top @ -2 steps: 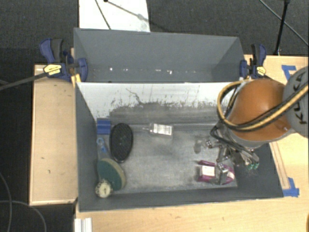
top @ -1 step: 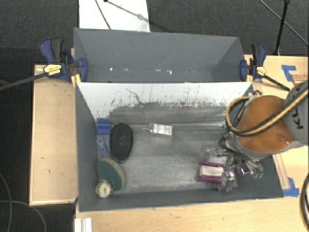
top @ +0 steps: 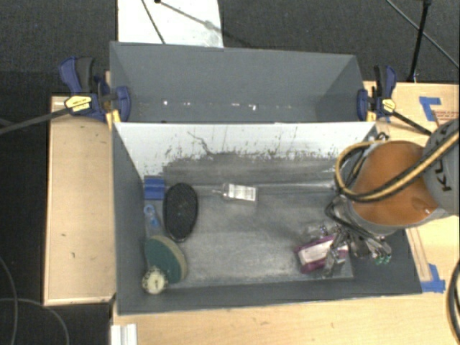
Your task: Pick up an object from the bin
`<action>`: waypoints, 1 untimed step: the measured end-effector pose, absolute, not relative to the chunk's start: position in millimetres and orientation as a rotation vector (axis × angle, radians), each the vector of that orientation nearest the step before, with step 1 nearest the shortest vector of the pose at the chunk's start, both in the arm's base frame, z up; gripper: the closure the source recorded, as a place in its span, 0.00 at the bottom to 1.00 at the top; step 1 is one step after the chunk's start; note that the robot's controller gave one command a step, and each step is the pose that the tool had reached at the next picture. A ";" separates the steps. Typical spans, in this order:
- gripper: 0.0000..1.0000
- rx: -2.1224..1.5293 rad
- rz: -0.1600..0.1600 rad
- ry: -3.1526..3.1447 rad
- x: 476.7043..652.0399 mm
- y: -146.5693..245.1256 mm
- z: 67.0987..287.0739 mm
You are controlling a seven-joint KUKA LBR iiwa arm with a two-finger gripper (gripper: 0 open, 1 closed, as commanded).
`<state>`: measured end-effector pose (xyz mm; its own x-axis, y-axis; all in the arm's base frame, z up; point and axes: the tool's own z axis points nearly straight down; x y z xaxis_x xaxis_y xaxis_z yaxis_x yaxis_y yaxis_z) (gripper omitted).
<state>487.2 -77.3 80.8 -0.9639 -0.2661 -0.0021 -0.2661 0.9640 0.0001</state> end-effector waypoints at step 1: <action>1.00 -0.375 -0.005 3.107 509.8 -77.8 212.2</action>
Offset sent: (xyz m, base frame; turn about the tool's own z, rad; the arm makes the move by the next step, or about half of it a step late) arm 0.0196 -0.0003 0.1263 0.0319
